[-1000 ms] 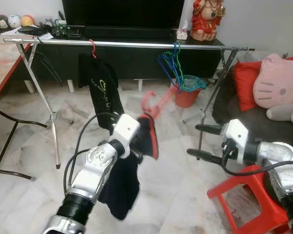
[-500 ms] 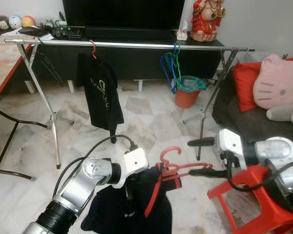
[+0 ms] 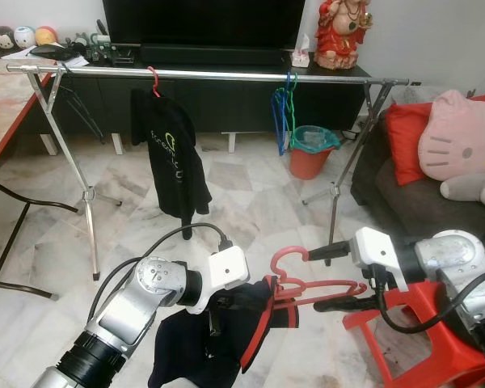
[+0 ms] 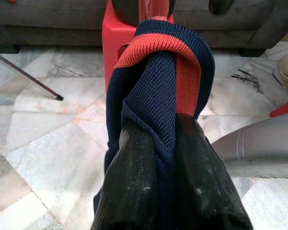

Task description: Hang hanger

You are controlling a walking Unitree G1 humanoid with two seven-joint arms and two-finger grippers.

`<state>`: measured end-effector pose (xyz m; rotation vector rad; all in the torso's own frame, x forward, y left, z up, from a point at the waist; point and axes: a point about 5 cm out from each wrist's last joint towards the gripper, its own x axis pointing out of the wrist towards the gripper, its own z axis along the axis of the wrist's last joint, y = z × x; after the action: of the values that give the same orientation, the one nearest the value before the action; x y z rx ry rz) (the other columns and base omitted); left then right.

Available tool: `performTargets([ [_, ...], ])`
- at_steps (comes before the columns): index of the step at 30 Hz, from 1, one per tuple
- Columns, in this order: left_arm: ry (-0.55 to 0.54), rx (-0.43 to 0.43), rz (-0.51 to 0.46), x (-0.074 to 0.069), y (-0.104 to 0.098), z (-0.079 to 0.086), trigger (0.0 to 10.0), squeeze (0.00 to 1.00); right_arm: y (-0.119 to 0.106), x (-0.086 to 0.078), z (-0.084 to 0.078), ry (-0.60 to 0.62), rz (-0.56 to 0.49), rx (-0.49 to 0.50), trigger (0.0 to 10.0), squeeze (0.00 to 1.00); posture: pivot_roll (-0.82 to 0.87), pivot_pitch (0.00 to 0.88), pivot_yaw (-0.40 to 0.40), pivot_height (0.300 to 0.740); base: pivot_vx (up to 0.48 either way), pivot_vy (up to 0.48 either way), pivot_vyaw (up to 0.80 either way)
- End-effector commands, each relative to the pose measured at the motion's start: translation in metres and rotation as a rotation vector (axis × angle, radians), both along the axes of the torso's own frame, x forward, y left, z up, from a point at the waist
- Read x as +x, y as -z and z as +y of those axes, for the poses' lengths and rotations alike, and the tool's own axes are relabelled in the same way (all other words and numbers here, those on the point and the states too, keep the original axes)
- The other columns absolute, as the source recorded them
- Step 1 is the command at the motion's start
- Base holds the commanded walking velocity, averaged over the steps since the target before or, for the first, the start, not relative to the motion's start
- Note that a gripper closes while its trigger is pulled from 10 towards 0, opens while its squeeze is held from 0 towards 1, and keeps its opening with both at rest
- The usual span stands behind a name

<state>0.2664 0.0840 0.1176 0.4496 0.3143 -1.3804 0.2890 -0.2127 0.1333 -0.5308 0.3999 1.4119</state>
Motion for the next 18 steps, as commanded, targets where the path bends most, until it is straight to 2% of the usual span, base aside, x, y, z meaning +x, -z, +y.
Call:
performTargets([
  [1, 0.054, -0.021, -0.058, 0.0, -0.016, -0.01, 10.0, 0.0, 0.004, -0.001, -0.002, -0.003, 0.002, -0.021, 10.0, 0.0, -0.02, 0.0, -0.119, 0.74, 0.0, 0.0, 0.0],
  [16, 0.087, -0.039, -0.068, -0.003, -0.022, -0.019, 10.0, 0.0, 0.012, 0.003, 0.009, -0.027, 0.03, 0.017, 10.0, 0.0, -0.01, 0.0, -0.124, 0.74, 0.0, 0.0, 0.0],
  [17, 0.086, -0.039, -0.069, -0.003, -0.022, -0.02, 10.0, 0.0, 0.012, 0.003, 0.009, -0.028, 0.031, 0.019, 9.1, 0.0, -0.01, 0.0, -0.125, 0.74, 0.0, 0.0, 0.0],
  [18, 0.086, -0.038, -0.071, -0.003, -0.022, -0.019, 10.0, 0.0, 0.012, 0.004, 0.01, -0.027, 0.031, 0.02, 6.6, 0.0, -0.01, 0.0, -0.125, 0.74, 0.0, 0.0, 0.0],
])
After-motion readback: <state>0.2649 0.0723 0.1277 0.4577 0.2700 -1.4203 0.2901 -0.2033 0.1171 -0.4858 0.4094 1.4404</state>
